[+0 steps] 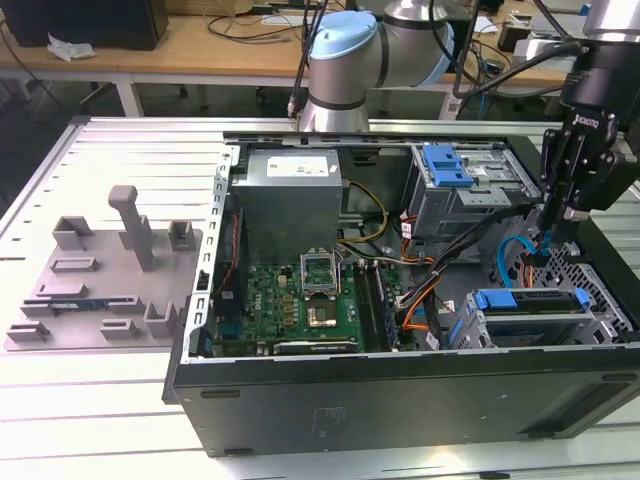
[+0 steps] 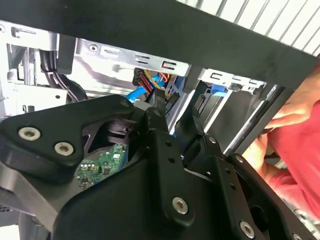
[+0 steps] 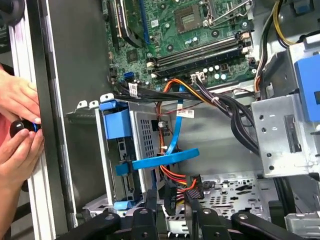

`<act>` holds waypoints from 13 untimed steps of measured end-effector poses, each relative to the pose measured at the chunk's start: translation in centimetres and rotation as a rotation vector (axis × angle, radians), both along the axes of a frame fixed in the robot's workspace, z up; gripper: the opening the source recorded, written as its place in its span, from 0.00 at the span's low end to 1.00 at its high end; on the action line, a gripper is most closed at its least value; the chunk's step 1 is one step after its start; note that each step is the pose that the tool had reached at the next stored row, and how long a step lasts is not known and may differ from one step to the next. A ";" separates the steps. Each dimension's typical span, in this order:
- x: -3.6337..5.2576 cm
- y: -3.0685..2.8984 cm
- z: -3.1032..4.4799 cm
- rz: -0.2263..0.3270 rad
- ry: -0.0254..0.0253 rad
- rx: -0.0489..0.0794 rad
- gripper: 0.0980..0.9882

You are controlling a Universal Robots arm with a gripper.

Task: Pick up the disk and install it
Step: 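Insert the first disk wire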

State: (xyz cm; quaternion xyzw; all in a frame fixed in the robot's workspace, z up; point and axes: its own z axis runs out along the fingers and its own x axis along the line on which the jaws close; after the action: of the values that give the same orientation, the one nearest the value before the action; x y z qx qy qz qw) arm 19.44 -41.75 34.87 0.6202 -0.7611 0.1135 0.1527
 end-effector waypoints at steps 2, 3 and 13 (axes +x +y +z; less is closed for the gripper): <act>0.01 0.17 -0.07 -0.023 -0.0001 -0.015 0.29; 0.01 0.36 -0.10 -0.024 -0.0002 -0.020 0.29; 0.02 0.73 -0.64 -0.025 -0.0010 -0.033 0.29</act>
State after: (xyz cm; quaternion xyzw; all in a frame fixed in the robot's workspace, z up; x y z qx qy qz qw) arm 19.47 -41.02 34.23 0.6081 -0.7667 0.1246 0.1640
